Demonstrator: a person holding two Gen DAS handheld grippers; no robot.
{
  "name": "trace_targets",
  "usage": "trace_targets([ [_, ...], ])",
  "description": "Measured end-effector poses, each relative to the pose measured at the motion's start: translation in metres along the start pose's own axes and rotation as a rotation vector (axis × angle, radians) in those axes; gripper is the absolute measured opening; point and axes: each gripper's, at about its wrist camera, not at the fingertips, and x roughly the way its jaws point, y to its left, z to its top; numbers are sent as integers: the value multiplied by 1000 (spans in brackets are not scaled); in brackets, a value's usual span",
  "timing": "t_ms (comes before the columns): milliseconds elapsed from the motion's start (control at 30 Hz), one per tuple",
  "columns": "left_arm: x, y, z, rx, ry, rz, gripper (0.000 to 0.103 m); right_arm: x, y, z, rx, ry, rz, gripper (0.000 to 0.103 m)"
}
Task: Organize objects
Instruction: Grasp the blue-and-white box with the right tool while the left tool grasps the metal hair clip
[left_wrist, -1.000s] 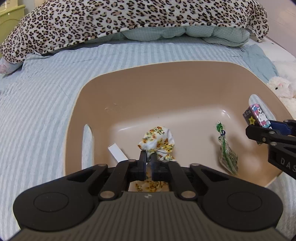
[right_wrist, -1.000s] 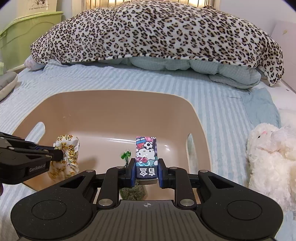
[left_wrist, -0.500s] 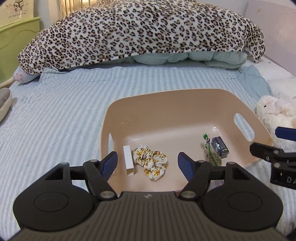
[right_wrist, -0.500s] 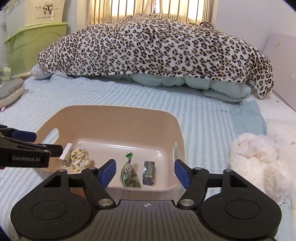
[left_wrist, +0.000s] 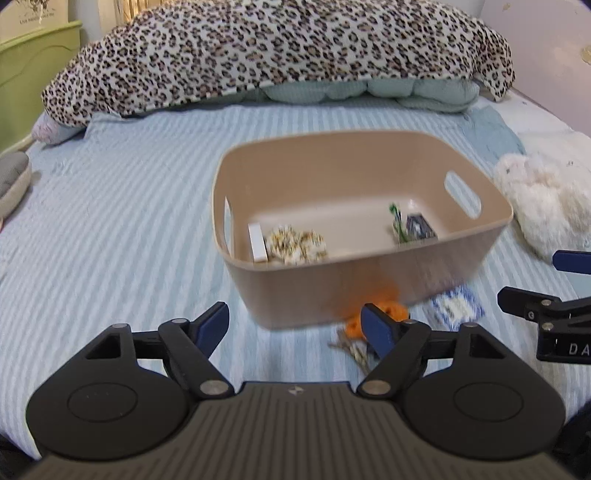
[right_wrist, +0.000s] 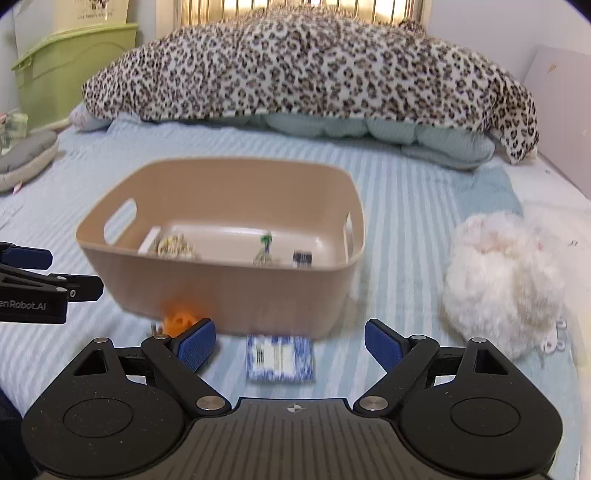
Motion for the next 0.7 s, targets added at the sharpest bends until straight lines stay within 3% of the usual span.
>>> trace_targets([
  [367,39,0,-39,-14,119,-6,79,34,5,-34,-8,135,-8,96],
  [700,75,4,-49,-32,181,-25,79,75,4,-57,-2,251,-20,98],
])
